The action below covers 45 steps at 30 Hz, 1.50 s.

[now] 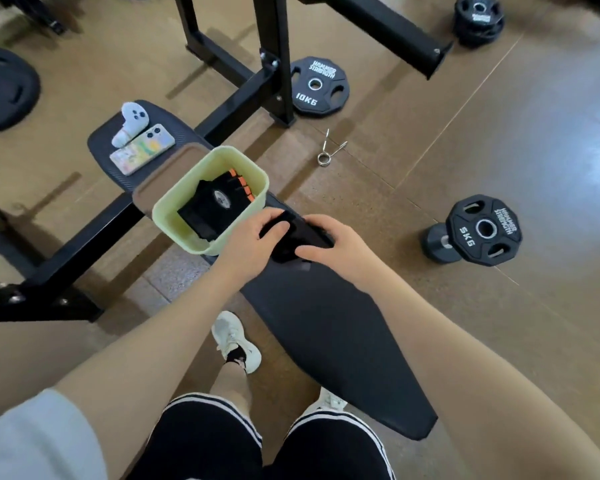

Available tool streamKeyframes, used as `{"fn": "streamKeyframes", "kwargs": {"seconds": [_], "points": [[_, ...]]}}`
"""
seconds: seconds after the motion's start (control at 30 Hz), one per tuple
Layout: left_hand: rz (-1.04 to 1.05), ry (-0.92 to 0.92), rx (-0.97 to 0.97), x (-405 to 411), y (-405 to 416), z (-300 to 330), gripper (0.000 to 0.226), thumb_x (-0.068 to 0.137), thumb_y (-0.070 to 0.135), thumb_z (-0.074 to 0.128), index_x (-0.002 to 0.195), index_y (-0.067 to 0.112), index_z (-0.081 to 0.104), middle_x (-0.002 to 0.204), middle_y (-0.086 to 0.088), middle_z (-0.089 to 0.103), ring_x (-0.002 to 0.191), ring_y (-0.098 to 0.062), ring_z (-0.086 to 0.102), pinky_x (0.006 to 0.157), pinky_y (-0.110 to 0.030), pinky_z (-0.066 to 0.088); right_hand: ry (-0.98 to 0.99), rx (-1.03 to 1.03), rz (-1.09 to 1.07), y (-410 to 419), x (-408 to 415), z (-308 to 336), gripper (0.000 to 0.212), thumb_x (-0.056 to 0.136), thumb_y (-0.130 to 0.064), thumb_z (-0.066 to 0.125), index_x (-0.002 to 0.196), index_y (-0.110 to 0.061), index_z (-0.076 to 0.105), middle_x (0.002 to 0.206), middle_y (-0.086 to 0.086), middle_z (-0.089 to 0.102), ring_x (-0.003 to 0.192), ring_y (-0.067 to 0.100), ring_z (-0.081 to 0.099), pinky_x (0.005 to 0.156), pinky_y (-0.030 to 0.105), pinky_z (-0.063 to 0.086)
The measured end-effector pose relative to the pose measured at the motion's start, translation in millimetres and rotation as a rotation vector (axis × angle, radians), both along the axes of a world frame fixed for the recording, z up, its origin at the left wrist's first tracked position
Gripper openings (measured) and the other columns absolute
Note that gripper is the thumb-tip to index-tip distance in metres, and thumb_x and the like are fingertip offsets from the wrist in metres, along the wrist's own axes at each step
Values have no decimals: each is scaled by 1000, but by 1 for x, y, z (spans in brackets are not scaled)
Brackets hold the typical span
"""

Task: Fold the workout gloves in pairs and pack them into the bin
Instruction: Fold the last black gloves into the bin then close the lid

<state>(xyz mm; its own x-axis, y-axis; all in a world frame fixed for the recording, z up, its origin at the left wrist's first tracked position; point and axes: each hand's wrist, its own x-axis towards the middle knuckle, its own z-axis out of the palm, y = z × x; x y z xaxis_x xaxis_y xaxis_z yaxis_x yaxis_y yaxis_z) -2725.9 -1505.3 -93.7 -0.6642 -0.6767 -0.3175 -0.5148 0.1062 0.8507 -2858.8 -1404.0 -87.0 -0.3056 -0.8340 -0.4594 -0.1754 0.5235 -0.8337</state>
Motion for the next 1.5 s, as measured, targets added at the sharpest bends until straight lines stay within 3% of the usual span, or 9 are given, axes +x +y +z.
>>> {"fn": "streamKeyframes", "kwargs": {"seconds": [0.17, 0.43, 0.53, 0.7, 0.93, 1.03, 1.13, 1.3, 1.5], "points": [[201, 48, 171, 46, -67, -24, 13, 94, 25, 45, 100, 23, 56, 96, 5, 62, 94, -15, 58, 86, -33, 46, 34, 174, 51, -78, 25, -26, 15, 83, -18, 66, 96, -11, 65, 96, 10, 70, 92, 30, 64, 85, 47, 52], [607, -64, 484, 87, -117, -93, 21, 78, 47, 47, 94, 38, 58, 116, -7, 61, 108, -28, 58, 94, -53, 48, -168, 216, -169, -147, 48, -84, 5, 84, -12, 64, 88, -10, 66, 85, 9, 67, 80, 24, 63, 80, 41, 53], [581, -190, 310, 80, -131, -111, 30, 92, 29, 45, 120, 17, 48, 111, -1, 57, 101, -22, 56, 88, -39, 48, -35, 193, -226, -179, 41, -109, 26, 80, -20, 69, 102, -8, 63, 94, 10, 66, 82, 23, 61, 74, 38, 51], [441, -302, -6, 76, -155, -149, 25, 89, 12, 46, 113, 16, 44, 89, -5, 55, 77, -23, 51, 66, -29, 35, 153, 109, -148, -235, 24, -153, 15, 79, -16, 66, 92, -20, 60, 91, 2, 62, 85, 19, 56, 82, 39, 49], [356, -513, -64, 66, -166, -191, 34, 91, 11, 46, 124, 5, 43, 125, -15, 46, 111, -32, 49, 92, -40, 40, 407, 269, 183, -259, 28, -210, 34, 92, -19, 53, 124, -6, 48, 121, 13, 58, 104, 24, 54, 80, 28, 38], [385, -368, -181, 70, -164, -180, 36, 89, 7, 46, 125, 5, 48, 128, -12, 47, 119, -24, 45, 99, -21, 30, 561, 239, 255, -262, 33, -198, 36, 94, -23, 48, 126, -6, 46, 126, 17, 51, 114, 34, 50, 88, 39, 42], [531, -159, -252, 87, -169, -156, 26, 87, 2, 45, 107, 8, 61, 109, -4, 55, 103, -8, 49, 88, -6, 31, 575, 56, 324, -266, 34, -172, 25, 93, -16, 45, 115, -7, 55, 120, 12, 54, 104, 29, 54, 80, 30, 40], [1180, -81, 123, 114, -217, -176, 23, 91, 8, 45, 107, 17, 58, 107, 2, 59, 96, -10, 53, 88, -25, 44, 529, -68, 465, -298, 52, -166, 20, 92, -10, 44, 105, -8, 59, 114, 10, 57, 93, 27, 52, 80, 32, 41], [1159, -268, 596, 124, -250, -251, 46, 91, 17, 53, 135, 12, 40, 128, -16, 54, 100, -24, 52, 82, -26, 38, 516, -97, 437, -327, 94, -186, 22, 89, -6, 44, 100, -9, 63, 110, 8, 63, 104, 27, 53, 89, 37, 41]]}}
